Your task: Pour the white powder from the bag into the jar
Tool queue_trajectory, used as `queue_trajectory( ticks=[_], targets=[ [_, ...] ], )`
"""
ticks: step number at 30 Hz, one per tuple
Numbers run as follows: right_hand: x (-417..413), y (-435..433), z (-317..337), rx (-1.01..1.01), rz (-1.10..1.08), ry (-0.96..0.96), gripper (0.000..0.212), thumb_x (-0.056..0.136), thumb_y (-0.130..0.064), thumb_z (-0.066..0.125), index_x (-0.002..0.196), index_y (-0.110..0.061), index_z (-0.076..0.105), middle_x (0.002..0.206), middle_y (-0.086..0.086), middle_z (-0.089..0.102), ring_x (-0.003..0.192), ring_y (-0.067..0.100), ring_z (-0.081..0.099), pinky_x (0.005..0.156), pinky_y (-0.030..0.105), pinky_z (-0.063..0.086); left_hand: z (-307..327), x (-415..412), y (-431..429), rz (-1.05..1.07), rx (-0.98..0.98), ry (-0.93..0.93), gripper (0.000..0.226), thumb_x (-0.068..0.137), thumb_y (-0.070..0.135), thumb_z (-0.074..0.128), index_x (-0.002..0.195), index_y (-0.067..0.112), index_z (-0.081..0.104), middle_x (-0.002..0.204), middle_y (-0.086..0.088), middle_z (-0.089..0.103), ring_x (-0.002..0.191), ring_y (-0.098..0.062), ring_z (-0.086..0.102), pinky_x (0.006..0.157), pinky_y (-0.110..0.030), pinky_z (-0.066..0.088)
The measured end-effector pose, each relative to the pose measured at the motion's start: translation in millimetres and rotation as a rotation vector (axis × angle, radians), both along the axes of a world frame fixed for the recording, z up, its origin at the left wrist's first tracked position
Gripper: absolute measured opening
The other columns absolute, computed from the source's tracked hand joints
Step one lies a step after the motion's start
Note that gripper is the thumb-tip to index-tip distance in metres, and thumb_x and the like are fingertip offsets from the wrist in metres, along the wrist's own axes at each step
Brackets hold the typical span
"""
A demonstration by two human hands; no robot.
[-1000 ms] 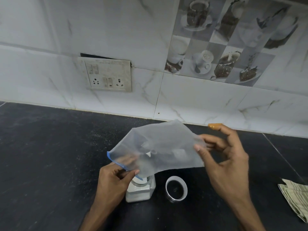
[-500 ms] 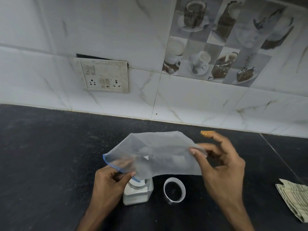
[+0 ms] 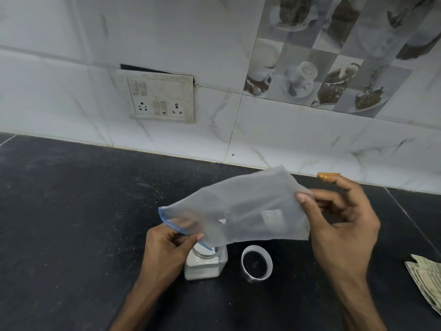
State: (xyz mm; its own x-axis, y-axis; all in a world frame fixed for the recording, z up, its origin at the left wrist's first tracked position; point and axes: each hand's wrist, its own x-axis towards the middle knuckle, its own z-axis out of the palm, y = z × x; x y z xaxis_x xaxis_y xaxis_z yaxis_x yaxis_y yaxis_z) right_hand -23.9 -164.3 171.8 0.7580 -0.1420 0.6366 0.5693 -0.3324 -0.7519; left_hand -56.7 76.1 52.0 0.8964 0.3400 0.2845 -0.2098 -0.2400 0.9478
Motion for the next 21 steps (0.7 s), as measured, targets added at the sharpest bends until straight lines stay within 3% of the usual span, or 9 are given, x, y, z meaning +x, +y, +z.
queue_trajectory(
  ticks=[6, 10, 14, 16, 19, 21],
  targets=[
    [-1, 3, -2, -0.028, -0.006, 0.007, 0.040, 0.079, -0.013, 0.080, 0.114, -0.023, 0.062, 0.090, -0.018, 0.076, 0.082, 0.004, 0.073, 0.076, 0.015, 0.054, -3, 1, 3, 0.022, 0.018, 0.019, 0.044, 0.069, -0.001, 0.088, 0.072, 0.041, 0.074, 0.075, 0.020, 0.077, 0.070, 0.000, 0.073, 0.063, -0.023, 0.061],
    [-1, 4, -2, -0.013, -0.001, -0.017, 0.041, 0.079, -0.011, 0.079, 0.112, -0.028, 0.062, 0.091, -0.018, 0.076, 0.082, 0.004, 0.073, 0.077, 0.017, 0.055, -3, 1, 3, 0.014, 0.009, 0.031, 0.039, 0.069, 0.000, 0.088, 0.074, 0.036, 0.075, 0.076, 0.019, 0.077, 0.070, -0.004, 0.074, 0.066, -0.032, 0.062],
    [-2, 5, 1, -0.092, 0.044, 0.026, 0.038, 0.081, -0.019, 0.077, 0.114, -0.030, 0.062, 0.094, -0.018, 0.076, 0.085, 0.004, 0.073, 0.076, 0.019, 0.057, 0, 0, 2, -0.003, -0.007, 0.016, 0.044, 0.070, -0.004, 0.085, 0.081, 0.037, 0.075, 0.081, 0.022, 0.077, 0.076, 0.000, 0.075, 0.066, -0.017, 0.059],
    [0, -3, 3, -0.150, 0.070, 0.106, 0.050, 0.080, -0.020, 0.079, 0.125, -0.030, 0.058, 0.101, -0.017, 0.076, 0.093, 0.004, 0.072, 0.079, 0.019, 0.056, 0, 0, 4, -0.006, 0.006, 0.009, 0.046, 0.071, -0.005, 0.085, 0.082, 0.038, 0.074, 0.081, 0.025, 0.076, 0.076, 0.004, 0.074, 0.066, -0.012, 0.057],
    [5, -19, 5, -0.353, 0.137, 0.351, 0.092, 0.070, -0.011, 0.088, 0.141, -0.043, 0.039, 0.111, -0.018, 0.072, 0.104, -0.002, 0.067, 0.082, 0.012, 0.053, -1, -1, 5, 0.005, 0.005, 0.005, 0.047, 0.069, -0.006, 0.085, 0.079, 0.038, 0.073, 0.081, 0.027, 0.076, 0.074, 0.004, 0.074, 0.064, -0.013, 0.057],
    [5, -23, 1, -0.435, 0.117, 0.434, 0.088, 0.072, -0.010, 0.088, 0.138, -0.046, 0.041, 0.098, -0.021, 0.074, 0.094, -0.007, 0.068, 0.079, 0.007, 0.051, 0, -2, 5, 0.006, 0.010, -0.003, 0.046, 0.069, -0.007, 0.085, 0.078, 0.037, 0.073, 0.082, 0.027, 0.076, 0.074, 0.004, 0.074, 0.064, -0.012, 0.057]
  ],
)
